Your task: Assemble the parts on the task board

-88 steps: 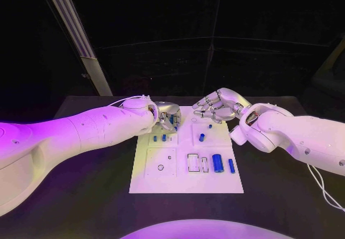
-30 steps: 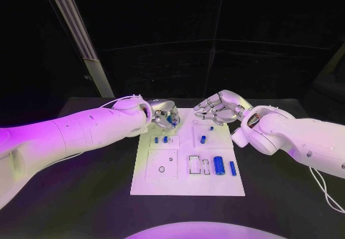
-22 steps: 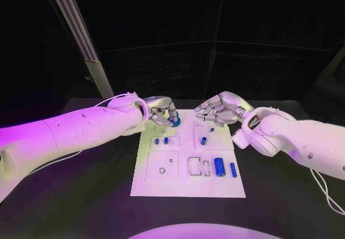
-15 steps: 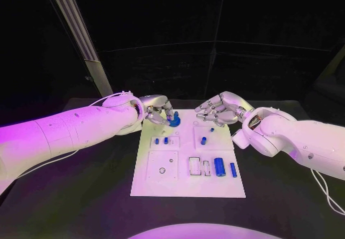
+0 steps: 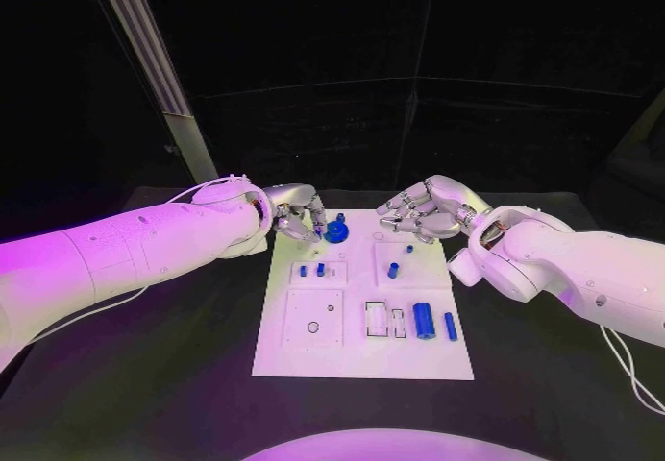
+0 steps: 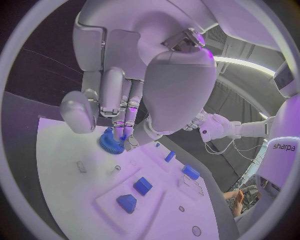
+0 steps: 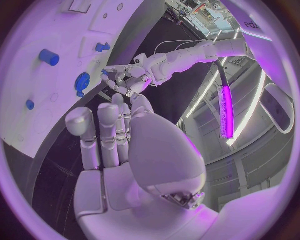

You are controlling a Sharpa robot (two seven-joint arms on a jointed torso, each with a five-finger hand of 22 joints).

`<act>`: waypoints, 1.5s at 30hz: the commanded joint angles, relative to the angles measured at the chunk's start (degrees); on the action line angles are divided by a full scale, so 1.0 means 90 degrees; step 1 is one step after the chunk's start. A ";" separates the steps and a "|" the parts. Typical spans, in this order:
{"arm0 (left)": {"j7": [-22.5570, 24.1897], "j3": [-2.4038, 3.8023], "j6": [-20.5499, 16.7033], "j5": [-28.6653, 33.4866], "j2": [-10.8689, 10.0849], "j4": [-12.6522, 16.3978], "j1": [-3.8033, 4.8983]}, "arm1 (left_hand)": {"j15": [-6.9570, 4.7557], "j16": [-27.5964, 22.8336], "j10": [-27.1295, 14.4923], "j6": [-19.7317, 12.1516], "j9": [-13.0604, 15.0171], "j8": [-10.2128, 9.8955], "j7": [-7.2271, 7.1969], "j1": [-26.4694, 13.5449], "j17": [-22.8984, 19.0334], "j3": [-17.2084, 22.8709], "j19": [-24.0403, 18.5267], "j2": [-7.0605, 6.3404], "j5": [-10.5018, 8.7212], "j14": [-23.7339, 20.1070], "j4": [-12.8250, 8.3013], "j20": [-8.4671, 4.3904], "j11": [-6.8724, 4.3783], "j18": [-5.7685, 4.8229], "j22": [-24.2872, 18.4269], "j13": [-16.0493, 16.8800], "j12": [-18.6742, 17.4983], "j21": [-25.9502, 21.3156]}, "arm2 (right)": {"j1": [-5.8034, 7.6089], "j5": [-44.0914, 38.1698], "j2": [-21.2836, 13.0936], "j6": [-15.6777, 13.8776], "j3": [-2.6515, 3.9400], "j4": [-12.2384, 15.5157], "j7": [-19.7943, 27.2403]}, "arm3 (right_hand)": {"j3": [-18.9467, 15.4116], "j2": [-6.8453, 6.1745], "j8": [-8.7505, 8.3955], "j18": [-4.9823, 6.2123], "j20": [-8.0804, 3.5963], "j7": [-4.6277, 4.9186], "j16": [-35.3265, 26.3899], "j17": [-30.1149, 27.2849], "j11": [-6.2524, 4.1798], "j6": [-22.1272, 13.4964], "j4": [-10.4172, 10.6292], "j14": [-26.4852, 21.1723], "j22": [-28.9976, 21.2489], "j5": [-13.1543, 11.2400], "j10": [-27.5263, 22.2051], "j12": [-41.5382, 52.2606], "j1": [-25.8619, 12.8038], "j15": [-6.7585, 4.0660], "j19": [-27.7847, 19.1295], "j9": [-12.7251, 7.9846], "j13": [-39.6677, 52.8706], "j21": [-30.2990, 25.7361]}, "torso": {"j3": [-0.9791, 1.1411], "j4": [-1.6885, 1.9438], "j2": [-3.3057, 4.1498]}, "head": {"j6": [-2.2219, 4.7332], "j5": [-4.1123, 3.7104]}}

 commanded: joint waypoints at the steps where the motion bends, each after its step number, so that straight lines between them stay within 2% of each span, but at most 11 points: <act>1: -0.0043 -0.0003 0.0174 0.0060 0.0031 -0.0079 -0.0021 | -0.0033 0.0014 0.0061 0.0034 0.0001 -0.0029 -0.0012 -0.0062 -0.0006 0.0034 0.0043 -0.0006 0.0020 0.0170 0.0000 -0.0014 0.0003 -0.0069 0.0006 0.0006 -0.0022 0.0040 | 0.0008 0.0019 -0.0003 0.0000 0.0003 0.0013 0.0076 | 0.0050 0.0002 0.0033 0.0086 0.0011 -0.0002 -0.0029 -0.0001 -0.0006 -0.0047 -0.0002 -0.0042 -0.0006 0.0035 -0.0046 0.0035 0.0056 0.0012 -0.0049 -0.0001 -0.0006 -0.0041 | 0.0003 -0.0003 0.0003 | 0.0005 -0.0013; 4: -0.0047 -0.0012 0.0197 0.0060 0.0061 -0.0130 -0.0050 | -0.0033 0.0013 0.0062 0.0035 0.0001 -0.0030 -0.0012 -0.0063 -0.0010 0.0035 0.0041 -0.0005 0.0020 0.0169 -0.0001 -0.0014 0.0003 -0.0068 0.0003 0.0006 -0.0023 0.0037 | 0.0008 0.0019 -0.0005 0.0001 0.0003 0.0015 0.0078 | 0.0054 0.0002 0.0034 0.0087 0.0011 -0.0001 -0.0036 -0.0008 -0.0006 -0.0049 -0.0004 -0.0045 -0.0011 0.0036 -0.0048 0.0036 0.0059 0.0012 -0.0054 -0.0001 -0.0008 -0.0046 | 0.0002 -0.0002 0.0002 | 0.0006 -0.0010; 8: -0.0058 -0.0069 0.0231 0.0060 0.0095 -0.0171 -0.0082 | -0.0034 0.0010 0.0066 0.0037 0.0000 -0.0031 -0.0012 -0.0064 -0.0016 0.0036 0.0039 -0.0004 0.0020 0.0167 -0.0001 -0.0014 0.0002 -0.0067 -0.0002 0.0006 -0.0024 0.0032 | 0.0008 0.0019 -0.0005 0.0004 0.0003 0.0018 0.0083 | 0.0055 0.0002 0.0034 0.0088 0.0011 -0.0001 -0.0037 -0.0011 -0.0006 -0.0049 -0.0004 -0.0046 -0.0013 0.0036 -0.0049 0.0036 0.0060 0.0012 -0.0055 -0.0001 -0.0008 -0.0047 | 0.0006 0.0001 0.0003 | 0.0010 -0.0020; 10: -0.0058 -0.0088 0.0244 0.0060 0.0103 -0.0181 -0.0090 | -0.0034 0.0010 0.0067 0.0037 0.0000 -0.0032 -0.0012 -0.0064 -0.0017 0.0037 0.0039 -0.0003 0.0020 0.0167 -0.0001 -0.0015 0.0002 -0.0067 -0.0003 0.0006 -0.0024 0.0031 | 0.0008 0.0019 -0.0005 0.0008 0.0003 0.0020 0.0085 | 0.0055 0.0002 0.0034 0.0088 0.0011 -0.0001 -0.0037 -0.0011 -0.0006 -0.0049 -0.0004 -0.0046 -0.0013 0.0036 -0.0049 0.0036 0.0060 0.0012 -0.0055 -0.0001 -0.0008 -0.0047 | 0.0001 0.0001 0.0006 | 0.0011 -0.0019; 15: -0.0057 -0.0113 0.0274 0.0060 0.0116 -0.0191 -0.0105 | -0.0034 0.0006 0.0069 0.0038 0.0000 -0.0033 -0.0013 -0.0065 -0.0027 0.0037 0.0038 -0.0003 0.0019 0.0164 -0.0001 -0.0015 0.0002 -0.0066 -0.0005 0.0007 -0.0025 0.0029 | 0.0008 0.0019 -0.0008 0.0014 0.0003 0.0019 0.0090 | 0.0055 0.0002 0.0034 0.0088 0.0011 -0.0001 -0.0037 -0.0011 -0.0006 -0.0049 -0.0004 -0.0046 -0.0013 0.0036 -0.0049 0.0036 0.0060 0.0012 -0.0055 -0.0001 -0.0008 -0.0047 | 0.0000 0.0004 0.0005 | 0.0006 -0.0022; 34: -0.0190 -0.0152 0.0363 0.0060 0.0124 -0.0192 -0.0121 | -0.0037 -0.0015 0.0096 0.0055 0.0000 -0.0047 -0.0020 -0.0081 -0.0079 0.0035 0.0022 -0.0005 0.0006 0.0149 -0.0003 -0.0017 -0.0004 -0.0061 -0.0025 0.0008 -0.0042 0.0004 | 0.0007 0.0019 -0.0007 0.0019 0.0003 0.0015 0.0096 | 0.0055 0.0002 0.0034 0.0088 0.0011 -0.0001 -0.0037 -0.0011 -0.0006 -0.0049 -0.0004 -0.0046 -0.0013 0.0036 -0.0049 0.0036 0.0060 0.0012 -0.0055 -0.0001 -0.0008 -0.0047 | 0.0000 0.0007 0.0004 | 0.0003 -0.0027; 45: -0.0166 -0.0165 0.0386 0.0060 0.0167 -0.0186 -0.0126 | -0.0032 -0.0049 0.0094 0.0054 -0.0008 -0.0124 -0.0031 -0.0145 -0.0163 -0.0023 -0.0032 -0.0060 -0.0116 0.0113 -0.0021 -0.0015 -0.0001 -0.0050 -0.0064 0.0000 -0.0144 -0.0056 | 0.0007 0.0019 0.0000 0.0016 0.0003 0.0010 0.0115 | 0.0080 0.0021 0.0039 0.0089 0.0013 -0.0001 -0.0041 -0.0017 -0.0006 -0.0052 -0.0004 -0.0053 -0.0017 0.0043 -0.0058 0.0043 0.0073 0.0013 -0.0062 0.0000 -0.0014 -0.0053 | 0.0003 0.0004 0.0002 | -0.0008 -0.0027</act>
